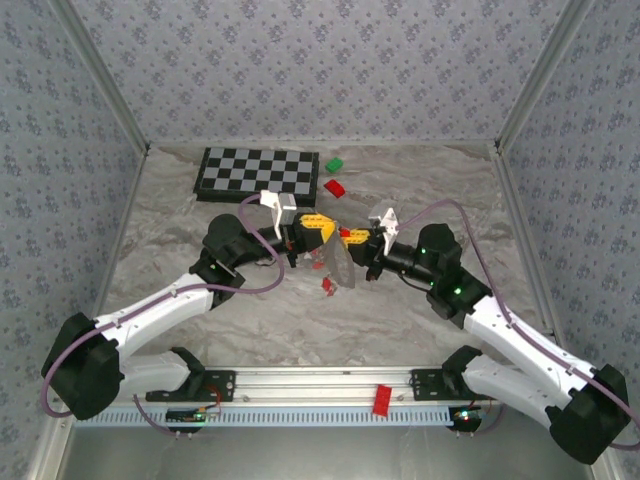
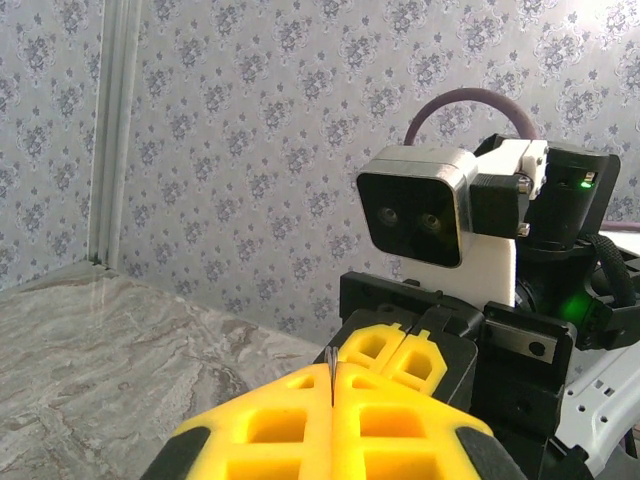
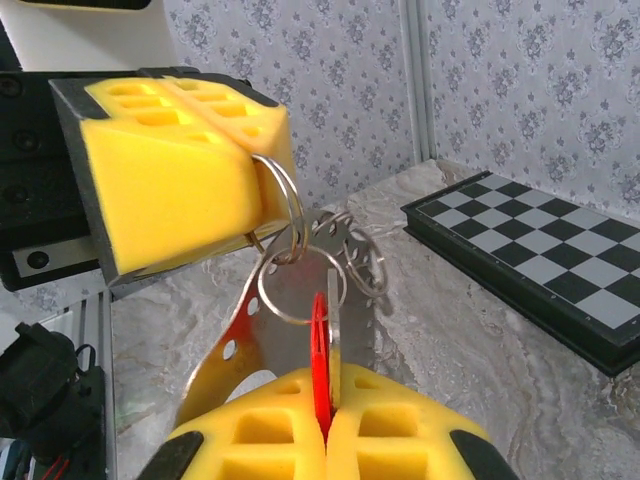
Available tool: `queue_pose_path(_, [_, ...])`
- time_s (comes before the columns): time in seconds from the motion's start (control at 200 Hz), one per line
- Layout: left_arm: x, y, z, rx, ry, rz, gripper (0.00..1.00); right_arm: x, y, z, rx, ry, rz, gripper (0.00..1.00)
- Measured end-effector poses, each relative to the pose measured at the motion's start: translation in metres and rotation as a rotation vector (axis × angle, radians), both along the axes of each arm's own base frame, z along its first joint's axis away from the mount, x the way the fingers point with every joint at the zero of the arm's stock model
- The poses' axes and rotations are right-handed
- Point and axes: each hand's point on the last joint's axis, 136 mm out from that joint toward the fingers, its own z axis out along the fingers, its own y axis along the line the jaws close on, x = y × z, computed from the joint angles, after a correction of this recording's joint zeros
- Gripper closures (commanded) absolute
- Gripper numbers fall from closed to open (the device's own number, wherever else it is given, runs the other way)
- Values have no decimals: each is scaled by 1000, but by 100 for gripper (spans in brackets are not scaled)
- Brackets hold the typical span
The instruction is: Put the keys on the keyring
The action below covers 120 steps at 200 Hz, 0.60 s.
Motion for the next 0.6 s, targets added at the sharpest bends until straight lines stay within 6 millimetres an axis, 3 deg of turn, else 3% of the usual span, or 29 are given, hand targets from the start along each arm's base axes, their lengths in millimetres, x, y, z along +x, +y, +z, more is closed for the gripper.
queue_pose_path(0.6, [0,0,1,-1,-1,-1,100,-6,4,3,-80,-39,25,100])
